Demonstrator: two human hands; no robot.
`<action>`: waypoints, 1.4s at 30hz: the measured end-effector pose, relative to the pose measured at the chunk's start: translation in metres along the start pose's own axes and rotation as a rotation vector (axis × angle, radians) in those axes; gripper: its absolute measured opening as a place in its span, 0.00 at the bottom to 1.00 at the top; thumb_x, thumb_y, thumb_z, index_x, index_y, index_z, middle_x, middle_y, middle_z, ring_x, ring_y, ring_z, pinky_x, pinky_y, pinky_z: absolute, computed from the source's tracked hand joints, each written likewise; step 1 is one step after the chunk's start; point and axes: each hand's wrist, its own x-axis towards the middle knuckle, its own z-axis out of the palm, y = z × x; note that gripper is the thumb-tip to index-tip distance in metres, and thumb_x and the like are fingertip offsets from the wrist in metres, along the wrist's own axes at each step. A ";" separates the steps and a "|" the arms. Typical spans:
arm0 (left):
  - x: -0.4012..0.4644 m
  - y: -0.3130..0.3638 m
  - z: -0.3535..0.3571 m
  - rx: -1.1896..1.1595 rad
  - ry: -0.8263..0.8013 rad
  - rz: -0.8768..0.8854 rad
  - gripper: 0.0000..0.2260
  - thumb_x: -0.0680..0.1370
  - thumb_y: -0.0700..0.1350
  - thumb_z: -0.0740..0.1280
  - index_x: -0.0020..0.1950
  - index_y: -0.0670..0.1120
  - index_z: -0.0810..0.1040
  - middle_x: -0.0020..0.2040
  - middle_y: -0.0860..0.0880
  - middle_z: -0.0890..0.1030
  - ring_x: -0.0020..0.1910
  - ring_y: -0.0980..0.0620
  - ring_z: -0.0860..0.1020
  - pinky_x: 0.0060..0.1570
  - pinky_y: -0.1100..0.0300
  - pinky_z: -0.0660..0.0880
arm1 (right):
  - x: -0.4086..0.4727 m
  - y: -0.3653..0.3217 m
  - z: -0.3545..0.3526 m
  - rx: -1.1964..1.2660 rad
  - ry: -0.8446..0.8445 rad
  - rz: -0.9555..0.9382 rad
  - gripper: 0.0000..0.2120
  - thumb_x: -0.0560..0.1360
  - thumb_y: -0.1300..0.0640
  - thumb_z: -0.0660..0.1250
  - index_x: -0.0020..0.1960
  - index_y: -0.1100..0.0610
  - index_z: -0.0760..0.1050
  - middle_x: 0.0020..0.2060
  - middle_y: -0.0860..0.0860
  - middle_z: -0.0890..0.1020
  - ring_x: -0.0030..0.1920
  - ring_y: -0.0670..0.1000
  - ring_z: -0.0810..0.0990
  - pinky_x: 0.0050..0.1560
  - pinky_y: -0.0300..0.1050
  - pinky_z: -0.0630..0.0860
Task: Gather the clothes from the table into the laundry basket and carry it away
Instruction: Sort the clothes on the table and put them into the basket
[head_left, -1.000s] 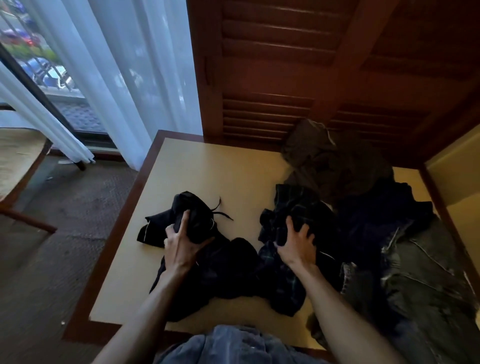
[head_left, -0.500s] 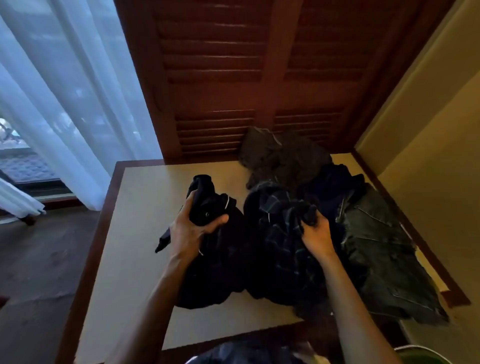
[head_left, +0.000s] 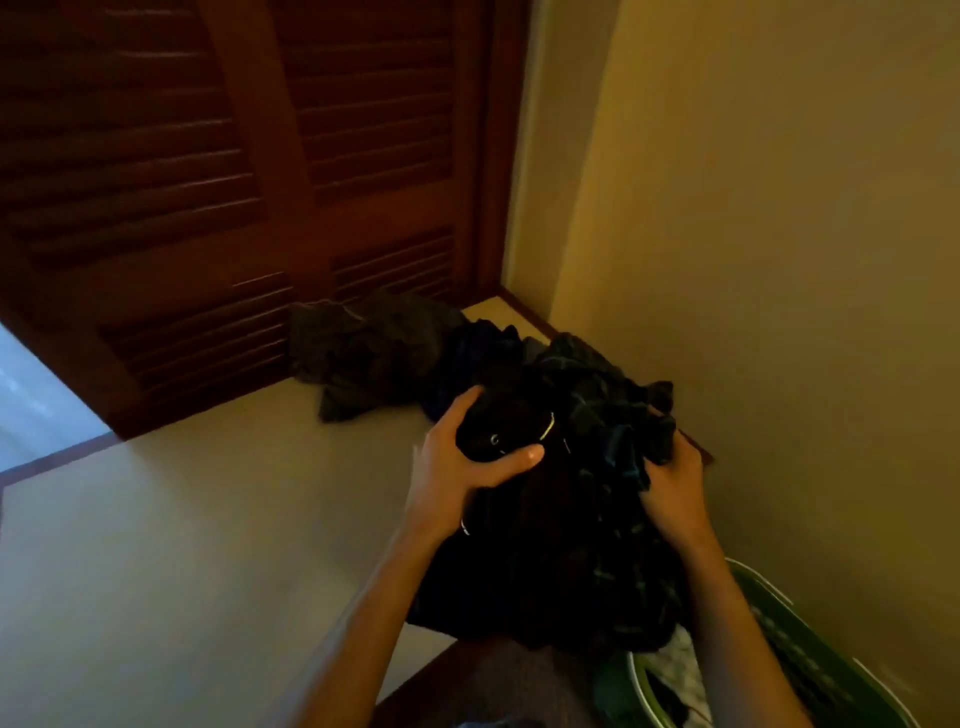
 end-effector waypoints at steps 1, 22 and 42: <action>0.000 0.003 0.022 0.006 -0.038 0.009 0.40 0.65 0.52 0.83 0.75 0.53 0.71 0.59 0.63 0.79 0.57 0.74 0.76 0.55 0.76 0.73 | -0.004 0.005 -0.023 -0.010 0.052 0.013 0.05 0.80 0.60 0.65 0.55 0.55 0.77 0.45 0.48 0.82 0.41 0.36 0.81 0.44 0.38 0.75; 0.007 0.059 0.331 0.094 -0.498 0.287 0.34 0.71 0.50 0.79 0.74 0.49 0.72 0.67 0.54 0.79 0.66 0.58 0.77 0.68 0.54 0.75 | -0.138 0.148 -0.338 -0.247 0.536 0.393 0.33 0.73 0.49 0.75 0.74 0.54 0.69 0.70 0.53 0.74 0.69 0.53 0.73 0.66 0.46 0.72; -0.028 0.053 0.406 0.306 -0.639 0.492 0.35 0.67 0.69 0.74 0.71 0.62 0.68 0.68 0.55 0.73 0.68 0.53 0.73 0.64 0.55 0.73 | -0.184 0.206 -0.362 -0.222 0.569 0.685 0.21 0.77 0.53 0.70 0.68 0.54 0.71 0.55 0.52 0.78 0.54 0.52 0.79 0.57 0.52 0.78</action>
